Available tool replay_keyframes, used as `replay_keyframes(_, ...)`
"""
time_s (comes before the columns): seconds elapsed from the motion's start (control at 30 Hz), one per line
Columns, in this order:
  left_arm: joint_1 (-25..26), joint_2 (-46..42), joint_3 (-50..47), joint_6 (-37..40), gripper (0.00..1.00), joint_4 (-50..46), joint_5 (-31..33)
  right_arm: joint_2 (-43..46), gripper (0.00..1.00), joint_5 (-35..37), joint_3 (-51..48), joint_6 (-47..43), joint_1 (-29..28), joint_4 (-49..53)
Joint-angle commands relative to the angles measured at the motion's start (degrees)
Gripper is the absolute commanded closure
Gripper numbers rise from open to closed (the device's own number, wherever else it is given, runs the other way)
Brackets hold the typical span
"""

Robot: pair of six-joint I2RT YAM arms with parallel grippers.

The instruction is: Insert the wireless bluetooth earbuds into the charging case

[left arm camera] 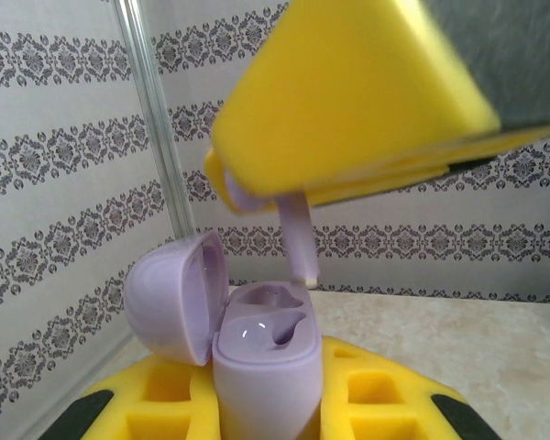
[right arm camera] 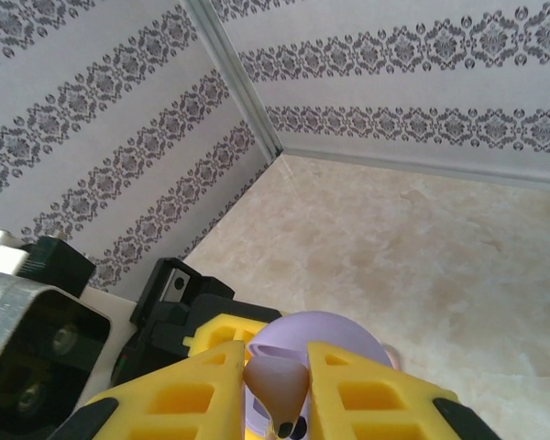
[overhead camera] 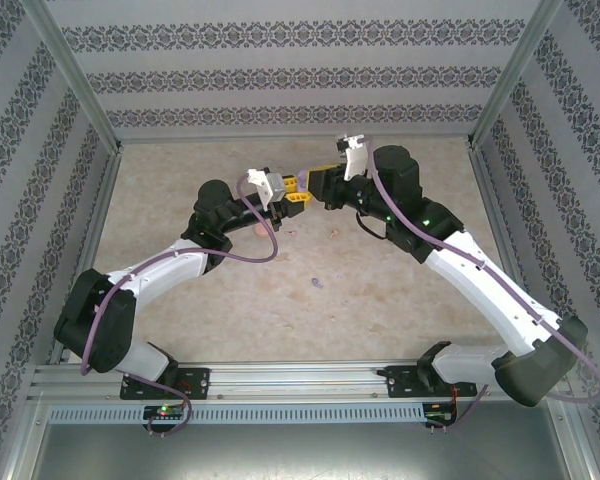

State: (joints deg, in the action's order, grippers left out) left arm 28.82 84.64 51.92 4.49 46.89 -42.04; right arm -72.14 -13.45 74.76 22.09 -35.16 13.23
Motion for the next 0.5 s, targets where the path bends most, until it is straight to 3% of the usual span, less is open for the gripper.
replay_keyframes(0.0,0.27,-0.5,1.56,0.17,1.0,0.51,-1.53,-0.68,0.79,-0.84,-0.67,-0.55,-0.48,-1.46)
replay_keyframes(0.47,0.27,-1.18,0.99,1.13,1.0,0.05,-1.15,-1.08,0.8,1.17,-0.32,-4.47,-0.78,1.1)
